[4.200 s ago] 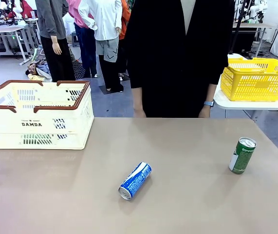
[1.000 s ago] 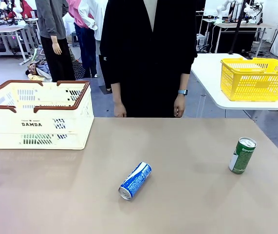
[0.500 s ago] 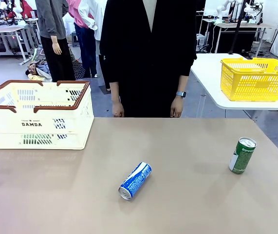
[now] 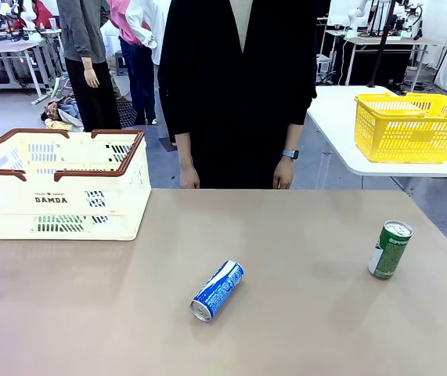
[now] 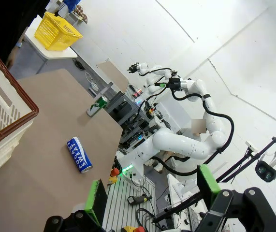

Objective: Place the drinks into the Shopping basket.
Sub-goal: Pick up one drink and place it into the Shopping basket.

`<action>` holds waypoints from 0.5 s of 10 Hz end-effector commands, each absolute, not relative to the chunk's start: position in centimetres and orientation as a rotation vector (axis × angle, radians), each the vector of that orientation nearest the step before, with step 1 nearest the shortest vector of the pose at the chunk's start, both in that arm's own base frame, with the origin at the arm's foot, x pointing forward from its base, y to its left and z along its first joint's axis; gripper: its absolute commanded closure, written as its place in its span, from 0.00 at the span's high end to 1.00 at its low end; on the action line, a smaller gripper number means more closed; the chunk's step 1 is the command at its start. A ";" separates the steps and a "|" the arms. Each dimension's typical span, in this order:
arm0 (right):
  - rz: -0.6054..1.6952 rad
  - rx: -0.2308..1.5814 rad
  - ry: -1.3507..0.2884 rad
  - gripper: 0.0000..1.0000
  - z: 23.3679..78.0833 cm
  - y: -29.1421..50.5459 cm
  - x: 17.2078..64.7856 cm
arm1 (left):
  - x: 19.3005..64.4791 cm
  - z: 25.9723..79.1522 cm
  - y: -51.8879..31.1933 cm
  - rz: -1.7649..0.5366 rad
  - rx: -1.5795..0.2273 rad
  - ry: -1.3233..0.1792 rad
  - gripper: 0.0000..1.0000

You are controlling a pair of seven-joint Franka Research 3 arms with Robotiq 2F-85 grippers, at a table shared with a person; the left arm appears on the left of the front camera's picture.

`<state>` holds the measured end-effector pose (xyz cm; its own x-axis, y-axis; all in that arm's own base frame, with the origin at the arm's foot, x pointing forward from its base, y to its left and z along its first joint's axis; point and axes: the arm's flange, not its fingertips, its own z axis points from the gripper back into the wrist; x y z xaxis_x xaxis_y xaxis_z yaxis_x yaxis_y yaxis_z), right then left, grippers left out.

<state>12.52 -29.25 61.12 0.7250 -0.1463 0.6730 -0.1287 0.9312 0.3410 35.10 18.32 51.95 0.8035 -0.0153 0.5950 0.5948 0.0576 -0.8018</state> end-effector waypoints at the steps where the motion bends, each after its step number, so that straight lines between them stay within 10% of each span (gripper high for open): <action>1: 0.008 0.353 -0.740 1.00 61.3 -27.4 12.7 | 34.8 52.3 18.2 -0.483 -1.450 -0.487 1.00; 5: 0.032 0.361 -0.748 1.00 61.5 -27.6 13.3 | 35.1 52.0 18.3 -0.493 -1.452 -0.498 1.00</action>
<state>13.57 -26.27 61.82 0.7306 -0.0663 0.6795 -0.1747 0.9440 0.2800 35.10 18.32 51.94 0.8038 -0.0153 0.5947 0.5945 0.0578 -0.8020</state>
